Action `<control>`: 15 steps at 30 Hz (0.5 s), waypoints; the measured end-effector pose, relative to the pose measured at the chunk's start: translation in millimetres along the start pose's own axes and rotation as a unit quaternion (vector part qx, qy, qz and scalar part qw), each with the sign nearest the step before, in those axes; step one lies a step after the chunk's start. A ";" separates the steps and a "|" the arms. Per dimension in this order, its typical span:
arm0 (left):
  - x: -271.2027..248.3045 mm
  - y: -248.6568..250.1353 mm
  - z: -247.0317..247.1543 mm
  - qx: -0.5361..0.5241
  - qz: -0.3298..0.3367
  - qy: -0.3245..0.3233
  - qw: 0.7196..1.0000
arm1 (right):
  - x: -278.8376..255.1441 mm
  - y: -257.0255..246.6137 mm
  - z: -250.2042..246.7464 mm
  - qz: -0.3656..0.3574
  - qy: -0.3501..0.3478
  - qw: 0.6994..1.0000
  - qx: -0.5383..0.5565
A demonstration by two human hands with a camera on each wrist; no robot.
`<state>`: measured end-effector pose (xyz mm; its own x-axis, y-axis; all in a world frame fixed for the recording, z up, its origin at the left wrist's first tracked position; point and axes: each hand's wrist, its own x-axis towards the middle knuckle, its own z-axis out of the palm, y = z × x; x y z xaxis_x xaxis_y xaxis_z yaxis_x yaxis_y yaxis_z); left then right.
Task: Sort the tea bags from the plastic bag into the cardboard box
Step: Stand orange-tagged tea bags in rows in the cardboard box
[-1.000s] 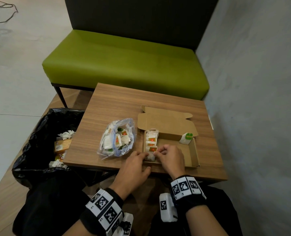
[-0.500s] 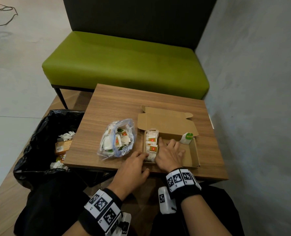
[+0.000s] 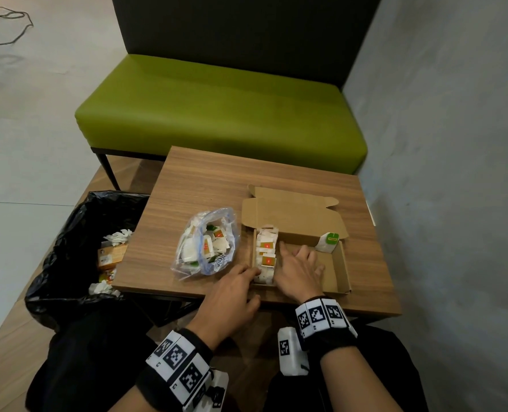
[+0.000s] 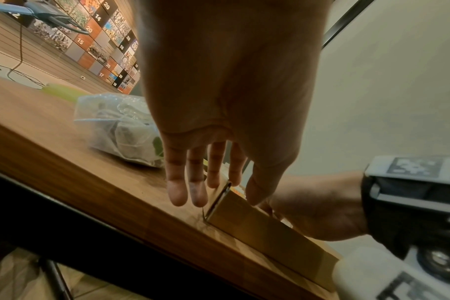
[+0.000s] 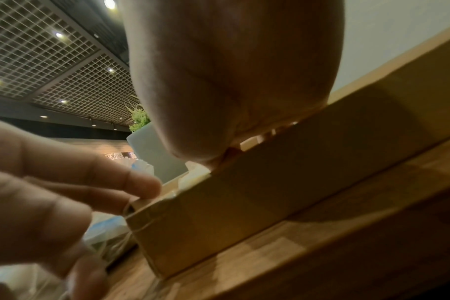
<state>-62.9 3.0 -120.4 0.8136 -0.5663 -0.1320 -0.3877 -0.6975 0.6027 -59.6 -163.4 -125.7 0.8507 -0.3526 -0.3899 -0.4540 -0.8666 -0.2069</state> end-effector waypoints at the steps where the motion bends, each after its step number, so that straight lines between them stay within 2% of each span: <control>1: -0.3 0.0 0.2 -0.002 0.001 0.001 1.000 | -1.9 1.7 -3.1 0.013 0.003 1.000 -0.003; 4: -0.8 0.0 0.9 -0.004 0.000 0.004 1.000 | -8.5 6.4 -10.5 0.022 -0.001 1.000 0.001; 10: -1.3 -0.7 1.9 -0.002 0.003 0.001 1.000 | -18.6 -1.1 -6.0 -0.041 -0.031 0.999 -0.002; 15: -1.4 -1.0 0.6 -0.001 0.004 0.004 1.000 | -15.9 -0.1 -6.8 -0.009 -0.004 1.000 0.011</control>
<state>-63.9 4.2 -121.3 0.8133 -0.5692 -0.1207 -0.3941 -0.6915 0.6054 -71.2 -160.1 -113.3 0.8569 -0.3332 -0.3932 -0.4437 -0.8652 -0.2337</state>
